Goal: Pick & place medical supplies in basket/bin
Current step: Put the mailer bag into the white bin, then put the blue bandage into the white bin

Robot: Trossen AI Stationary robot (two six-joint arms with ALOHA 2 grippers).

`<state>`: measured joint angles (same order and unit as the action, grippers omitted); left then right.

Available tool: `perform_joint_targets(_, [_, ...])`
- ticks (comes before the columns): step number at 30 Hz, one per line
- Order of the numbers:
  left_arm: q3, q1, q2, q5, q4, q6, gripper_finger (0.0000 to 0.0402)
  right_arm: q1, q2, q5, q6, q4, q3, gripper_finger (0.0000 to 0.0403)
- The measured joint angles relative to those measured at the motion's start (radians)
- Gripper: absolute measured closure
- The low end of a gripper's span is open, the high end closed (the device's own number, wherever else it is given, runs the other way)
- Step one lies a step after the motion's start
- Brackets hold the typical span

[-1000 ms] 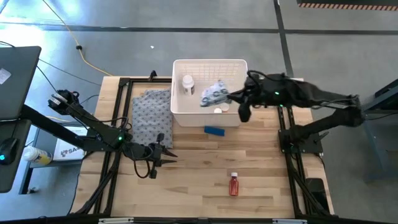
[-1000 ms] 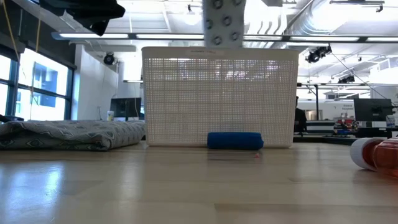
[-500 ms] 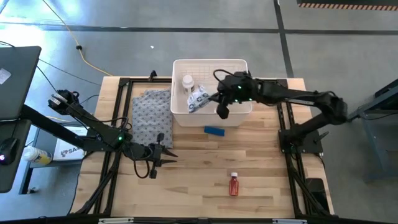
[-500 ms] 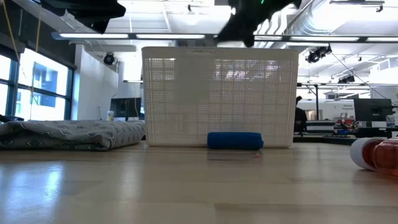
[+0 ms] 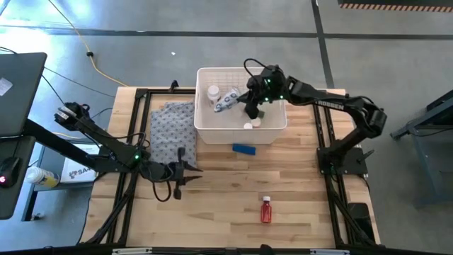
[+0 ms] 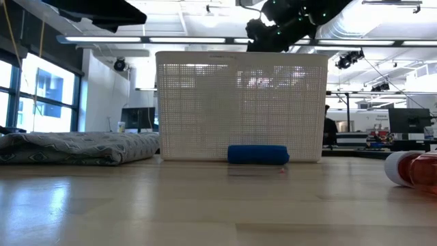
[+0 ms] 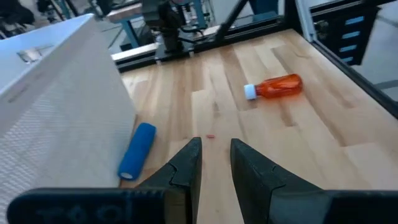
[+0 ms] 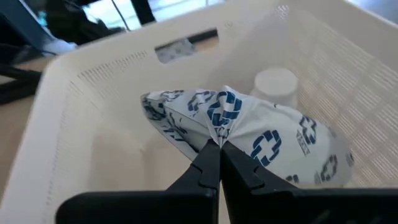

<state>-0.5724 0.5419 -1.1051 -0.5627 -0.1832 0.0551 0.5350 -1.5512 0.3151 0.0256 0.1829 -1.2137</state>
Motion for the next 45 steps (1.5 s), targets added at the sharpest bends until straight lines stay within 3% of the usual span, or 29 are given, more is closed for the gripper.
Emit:
perform_joint_targets(7, [0.0,-0.048,0.025,0.009,-0.015,-0.016,0.0284,0.001,-0.051,0.036,0.001,0.029,0.0,0.0403])
perform_joint_targets(23, [0.0,-0.045,0.025,0.032,-0.137,-0.024,0.0284,-0.054,-0.146,0.036,-0.006,0.029,0.0,0.0395])
perform_joint_targets(26, [0.0,-0.045,0.025,0.032,-0.144,-0.042,0.0284,-0.053,-0.138,0.06,-0.006,0.033,0.0,0.0366])
perform_joint_targets(36, [0.0,-0.044,0.025,0.034,-0.134,-0.113,0.0284,-0.056,-0.009,0.086,0.0,0.035,0.0,0.0206])
perform_joint_targets(40, [0.0,-0.045,0.025,0.036,-0.128,-0.116,0.0284,-0.078,0.089,0.068,0.002,0.032,0.0,0.0179])
perform_joint_targets(45, [0.0,-0.045,0.025,0.037,-0.127,-0.109,0.0284,-0.162,0.237,0.006,-0.002,0.075,-0.001,0.0176])
